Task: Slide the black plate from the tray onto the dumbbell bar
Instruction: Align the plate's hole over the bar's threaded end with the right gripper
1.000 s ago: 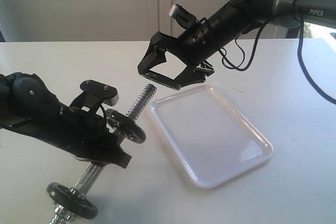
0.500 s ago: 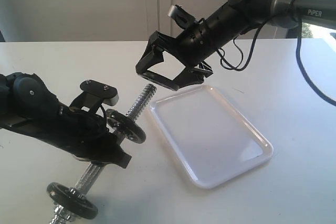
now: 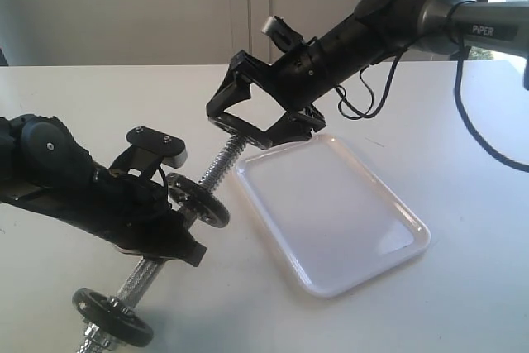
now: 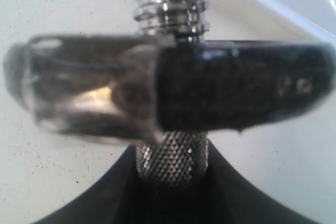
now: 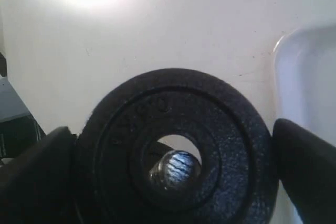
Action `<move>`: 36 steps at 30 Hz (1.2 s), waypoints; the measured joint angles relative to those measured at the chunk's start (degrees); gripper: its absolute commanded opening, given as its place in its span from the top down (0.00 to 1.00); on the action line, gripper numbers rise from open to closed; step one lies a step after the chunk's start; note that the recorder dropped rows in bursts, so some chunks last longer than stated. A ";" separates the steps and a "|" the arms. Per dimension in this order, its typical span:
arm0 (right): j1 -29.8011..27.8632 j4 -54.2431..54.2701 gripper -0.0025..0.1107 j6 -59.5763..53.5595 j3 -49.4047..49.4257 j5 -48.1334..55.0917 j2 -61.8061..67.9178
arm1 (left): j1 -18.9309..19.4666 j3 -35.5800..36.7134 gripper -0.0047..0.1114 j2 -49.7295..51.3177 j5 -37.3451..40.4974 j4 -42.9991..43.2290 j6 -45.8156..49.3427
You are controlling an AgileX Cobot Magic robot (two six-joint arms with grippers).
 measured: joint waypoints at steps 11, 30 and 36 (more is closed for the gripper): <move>0.05 0.53 0.98 0.00 0.00 2.65 0.00 | 0.00 0.00 0.96 0.00 0.03 0.00 0.00; 0.05 0.31 0.98 0.00 0.00 2.07 0.00 | 0.00 0.00 0.96 0.00 0.03 0.00 0.00; 0.05 -0.15 0.98 0.00 0.00 0.93 0.00 | 0.00 0.00 0.96 0.00 0.03 0.00 0.00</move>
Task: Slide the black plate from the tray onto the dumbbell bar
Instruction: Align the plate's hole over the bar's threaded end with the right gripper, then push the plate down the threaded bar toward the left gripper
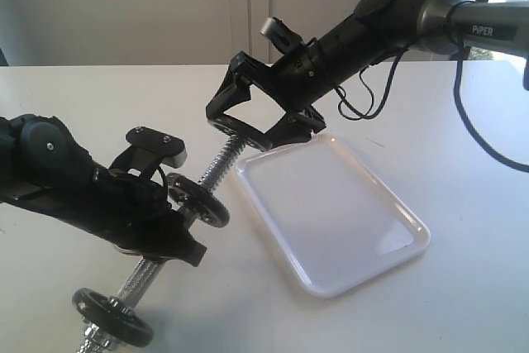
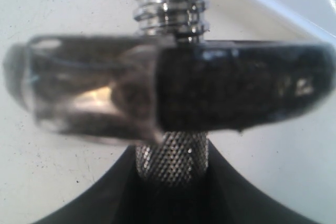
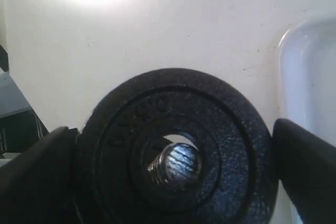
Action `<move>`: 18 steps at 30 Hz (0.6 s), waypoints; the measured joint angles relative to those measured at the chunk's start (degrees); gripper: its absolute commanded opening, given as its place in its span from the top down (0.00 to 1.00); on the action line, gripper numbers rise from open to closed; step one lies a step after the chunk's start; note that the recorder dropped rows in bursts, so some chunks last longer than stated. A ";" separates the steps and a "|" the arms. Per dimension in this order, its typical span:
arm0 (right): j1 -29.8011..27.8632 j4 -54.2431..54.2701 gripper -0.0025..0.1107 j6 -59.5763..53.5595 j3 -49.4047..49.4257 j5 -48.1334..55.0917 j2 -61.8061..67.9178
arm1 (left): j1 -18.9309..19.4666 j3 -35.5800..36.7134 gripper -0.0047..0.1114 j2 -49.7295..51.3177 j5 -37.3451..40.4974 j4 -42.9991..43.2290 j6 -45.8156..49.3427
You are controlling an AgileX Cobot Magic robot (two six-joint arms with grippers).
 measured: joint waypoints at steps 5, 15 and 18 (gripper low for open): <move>0.00 -0.57 0.98 0.00 0.49 -0.50 0.00 | 0.00 0.00 0.96 0.00 0.00 0.00 0.00; 0.00 -0.45 0.98 0.00 1.02 -0.01 0.09 | 0.00 0.00 0.96 0.00 0.00 0.00 0.00; 0.00 -0.45 0.98 0.00 1.02 0.11 0.09 | 0.00 0.00 0.96 0.00 0.00 0.00 0.00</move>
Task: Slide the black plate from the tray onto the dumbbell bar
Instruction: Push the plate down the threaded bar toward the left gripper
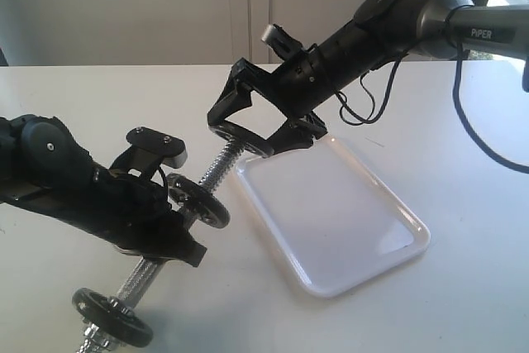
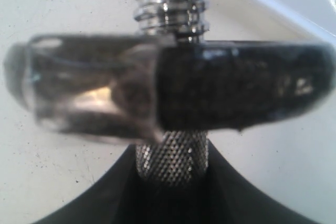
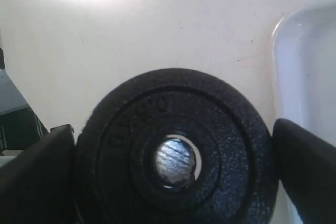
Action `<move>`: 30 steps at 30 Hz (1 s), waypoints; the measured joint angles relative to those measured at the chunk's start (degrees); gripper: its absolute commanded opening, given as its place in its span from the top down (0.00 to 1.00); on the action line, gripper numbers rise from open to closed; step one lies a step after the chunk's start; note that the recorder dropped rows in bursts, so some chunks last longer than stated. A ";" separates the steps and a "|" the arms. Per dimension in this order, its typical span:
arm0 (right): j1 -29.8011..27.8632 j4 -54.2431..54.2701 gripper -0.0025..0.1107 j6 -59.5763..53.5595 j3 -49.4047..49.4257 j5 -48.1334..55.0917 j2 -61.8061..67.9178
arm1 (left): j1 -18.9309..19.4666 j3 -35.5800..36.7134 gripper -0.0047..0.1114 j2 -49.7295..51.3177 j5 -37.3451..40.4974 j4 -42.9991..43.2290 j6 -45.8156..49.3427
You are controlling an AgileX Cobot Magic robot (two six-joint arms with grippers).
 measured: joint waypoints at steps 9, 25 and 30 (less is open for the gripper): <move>0.28 1.98 0.98 0.00 0.00 0.46 0.44 | 0.00 0.00 0.96 0.00 0.00 0.00 0.00; 0.99 1.97 0.98 0.56 0.12 0.23 0.66 | 0.00 0.00 0.96 0.00 0.00 0.00 -0.32; 1.26 1.86 0.98 0.56 0.12 -0.06 0.70 | 0.00 0.00 0.96 0.00 0.00 0.00 -0.42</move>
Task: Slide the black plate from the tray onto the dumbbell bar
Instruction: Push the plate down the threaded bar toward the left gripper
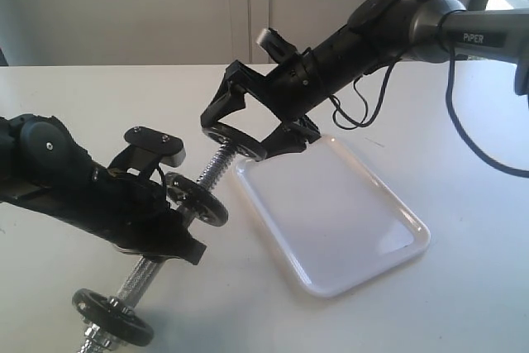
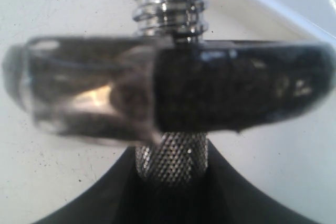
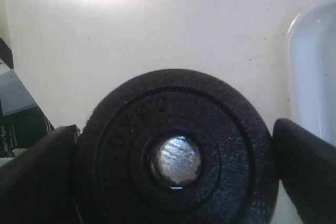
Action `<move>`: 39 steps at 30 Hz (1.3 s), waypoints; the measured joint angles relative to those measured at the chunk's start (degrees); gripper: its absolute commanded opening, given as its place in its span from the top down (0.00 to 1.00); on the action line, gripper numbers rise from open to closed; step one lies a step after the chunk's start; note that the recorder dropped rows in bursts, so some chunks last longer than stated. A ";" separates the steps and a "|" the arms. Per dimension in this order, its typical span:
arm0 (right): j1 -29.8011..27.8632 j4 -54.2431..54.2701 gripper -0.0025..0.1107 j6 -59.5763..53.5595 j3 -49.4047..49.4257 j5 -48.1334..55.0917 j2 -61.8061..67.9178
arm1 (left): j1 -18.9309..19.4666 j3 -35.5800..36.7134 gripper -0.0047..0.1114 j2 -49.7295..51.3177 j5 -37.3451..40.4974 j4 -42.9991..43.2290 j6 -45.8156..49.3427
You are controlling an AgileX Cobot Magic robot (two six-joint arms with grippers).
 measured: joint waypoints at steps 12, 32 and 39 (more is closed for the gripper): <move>0.46 -0.32 0.98 0.22 0.00 -1.08 0.09 | 0.00 0.21 0.96 0.00 -0.34 0.00 -0.45; 0.46 -0.32 0.98 0.34 0.00 -0.69 0.09 | 0.00 0.21 0.96 0.00 -0.24 0.00 -0.45; 1.02 -0.81 0.98 0.34 0.00 -1.03 0.09 | 0.00 0.21 0.96 0.00 -0.24 0.00 -0.45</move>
